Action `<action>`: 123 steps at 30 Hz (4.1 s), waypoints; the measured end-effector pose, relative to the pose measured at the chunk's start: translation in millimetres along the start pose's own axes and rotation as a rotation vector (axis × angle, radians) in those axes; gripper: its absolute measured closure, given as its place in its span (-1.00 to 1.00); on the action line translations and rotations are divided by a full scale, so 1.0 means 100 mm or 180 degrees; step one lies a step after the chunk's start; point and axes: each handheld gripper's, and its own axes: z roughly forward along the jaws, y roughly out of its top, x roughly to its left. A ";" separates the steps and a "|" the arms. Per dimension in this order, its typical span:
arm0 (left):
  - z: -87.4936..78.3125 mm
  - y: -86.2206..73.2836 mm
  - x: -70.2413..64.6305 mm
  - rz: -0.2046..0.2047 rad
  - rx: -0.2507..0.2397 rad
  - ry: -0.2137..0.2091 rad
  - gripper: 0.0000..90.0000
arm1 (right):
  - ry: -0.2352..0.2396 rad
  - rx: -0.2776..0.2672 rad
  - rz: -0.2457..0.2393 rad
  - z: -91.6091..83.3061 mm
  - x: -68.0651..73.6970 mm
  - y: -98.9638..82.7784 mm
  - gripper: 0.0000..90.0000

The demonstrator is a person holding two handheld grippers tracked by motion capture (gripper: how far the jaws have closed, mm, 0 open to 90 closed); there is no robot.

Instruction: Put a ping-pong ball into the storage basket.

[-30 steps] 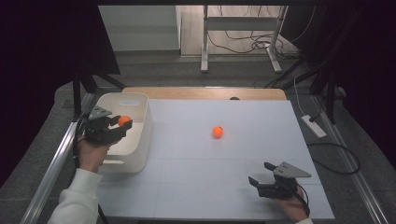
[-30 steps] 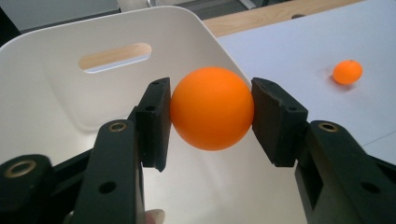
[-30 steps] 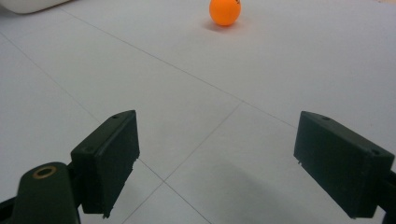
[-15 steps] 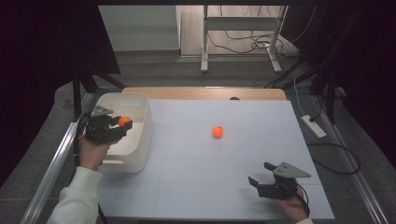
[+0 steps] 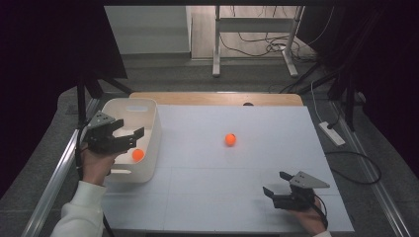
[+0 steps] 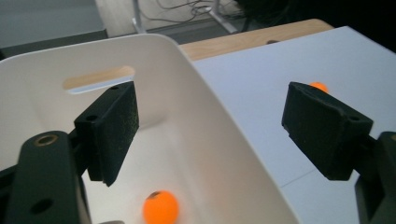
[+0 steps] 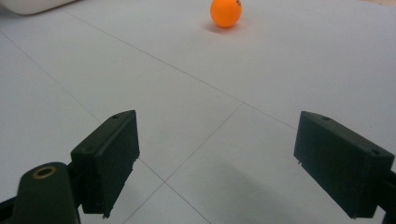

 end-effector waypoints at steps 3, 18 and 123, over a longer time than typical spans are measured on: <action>-0.02 0.00 -0.04 0.0015 -0.0047 -0.0076 -0.60 | 0.0002 -0.0002 0.0008 0.00 0.00 0.01 -0.69; -0.05 -0.03 -0.23 -0.0007 -0.0238 -0.0361 -0.64 | 0.0030 -0.0041 0.0063 0.01 -0.02 0.02 -0.69; 0.92 -0.02 -1.46 0.0544 0.0293 -0.1147 -0.65 | 0.0056 -0.0007 -0.0049 0.02 -0.03 0.02 -0.69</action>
